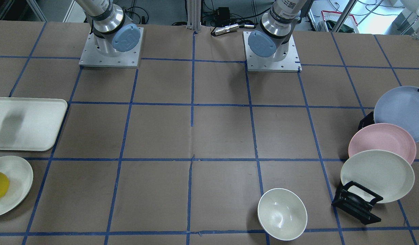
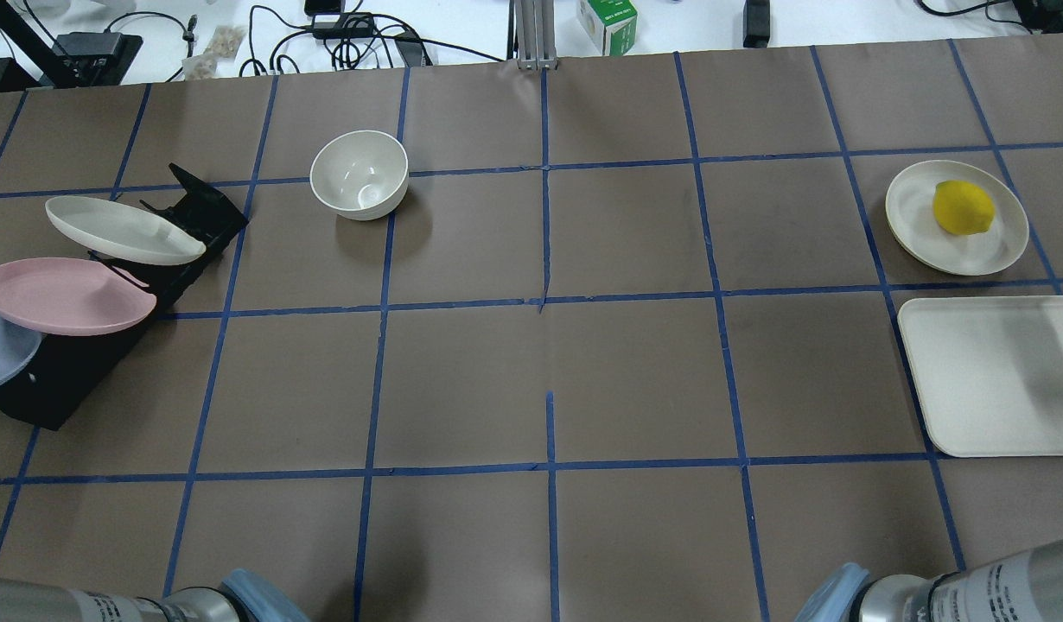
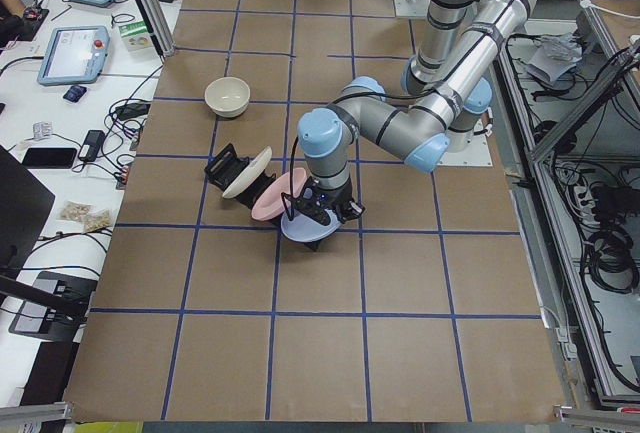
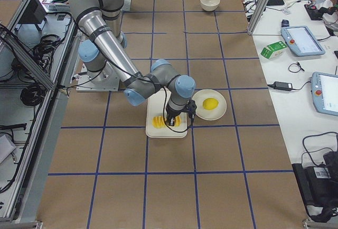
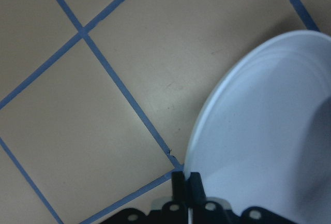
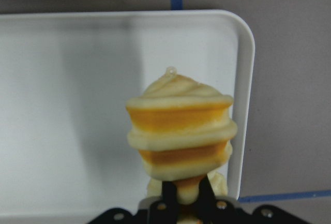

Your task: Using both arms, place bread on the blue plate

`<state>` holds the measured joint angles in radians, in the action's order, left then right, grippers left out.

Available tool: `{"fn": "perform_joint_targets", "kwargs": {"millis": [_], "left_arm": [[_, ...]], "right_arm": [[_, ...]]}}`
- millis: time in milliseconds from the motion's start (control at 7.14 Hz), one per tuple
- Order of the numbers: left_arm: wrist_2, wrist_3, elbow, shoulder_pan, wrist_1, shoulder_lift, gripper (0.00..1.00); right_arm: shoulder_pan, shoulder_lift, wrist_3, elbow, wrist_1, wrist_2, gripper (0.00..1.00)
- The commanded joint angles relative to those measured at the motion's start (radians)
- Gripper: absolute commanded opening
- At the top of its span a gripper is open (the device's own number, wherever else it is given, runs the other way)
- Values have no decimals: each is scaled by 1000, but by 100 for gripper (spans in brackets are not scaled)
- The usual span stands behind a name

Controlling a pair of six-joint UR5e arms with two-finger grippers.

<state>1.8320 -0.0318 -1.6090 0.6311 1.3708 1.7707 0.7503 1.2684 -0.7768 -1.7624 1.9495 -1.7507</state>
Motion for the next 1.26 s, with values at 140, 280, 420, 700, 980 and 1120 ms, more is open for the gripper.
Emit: {"fn": "perform_joint_targets", "kwargs": {"millis": [140, 280, 420, 700, 980, 1120], "left_arm": [[99, 7, 112, -34, 235, -55, 0], [83, 21, 115, -37, 332, -98, 0], [34, 33, 121, -27, 408, -158, 0], [-164, 93, 104, 10, 421, -180, 0], [-434, 256, 71, 117, 429, -180, 0], [-460, 265, 43, 192, 427, -162, 0]], "right_arm": [[218, 153, 259, 43, -263, 44, 0], [287, 204, 357, 64, -347, 94, 0], [353, 244, 445, 92, -398, 111, 0], [499, 259, 587, 121, -432, 178, 0], [593, 288, 669, 124, -443, 223, 0], [631, 290, 717, 126, -442, 226, 0]]}}
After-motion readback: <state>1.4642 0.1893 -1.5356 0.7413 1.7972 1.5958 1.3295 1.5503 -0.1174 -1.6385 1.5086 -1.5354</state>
